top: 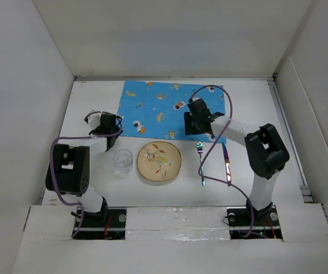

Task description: Set the dinner table for one person

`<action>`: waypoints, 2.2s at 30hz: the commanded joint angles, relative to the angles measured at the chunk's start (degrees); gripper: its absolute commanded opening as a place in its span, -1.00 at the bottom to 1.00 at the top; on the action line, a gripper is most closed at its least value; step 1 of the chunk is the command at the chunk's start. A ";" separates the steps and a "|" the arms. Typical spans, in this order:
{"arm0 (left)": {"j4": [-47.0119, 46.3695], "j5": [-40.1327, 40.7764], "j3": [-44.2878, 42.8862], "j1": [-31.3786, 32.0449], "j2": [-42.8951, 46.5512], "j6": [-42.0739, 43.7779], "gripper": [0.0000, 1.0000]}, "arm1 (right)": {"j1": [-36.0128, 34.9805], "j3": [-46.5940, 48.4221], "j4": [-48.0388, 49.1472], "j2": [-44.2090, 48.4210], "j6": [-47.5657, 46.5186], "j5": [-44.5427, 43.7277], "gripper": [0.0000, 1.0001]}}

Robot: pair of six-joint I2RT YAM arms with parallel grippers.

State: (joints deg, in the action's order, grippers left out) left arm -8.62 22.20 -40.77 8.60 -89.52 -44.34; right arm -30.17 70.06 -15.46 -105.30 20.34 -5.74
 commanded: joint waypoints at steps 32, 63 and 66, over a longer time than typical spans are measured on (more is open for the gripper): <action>5.37 -1.36 -2.75 0.36 -2.87 1.53 -1.00 | -3.58 -0.53 -0.27 -5.18 0.14 -0.33 -0.07; 1.59 -2.68 12.38 -1.48 15.67 -0.66 -0.97 | -8.85 -15.99 1.58 18.07 5.58 -5.24 -0.05; 2.03 -2.16 13.00 -1.48 18.84 -1.54 -0.85 | -7.71 -19.69 2.36 23.45 7.08 -5.86 -0.07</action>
State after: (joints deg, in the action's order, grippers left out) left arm -7.05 18.46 -28.69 7.38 -75.09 -44.47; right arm -38.50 52.66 -13.63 -88.23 25.41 -9.89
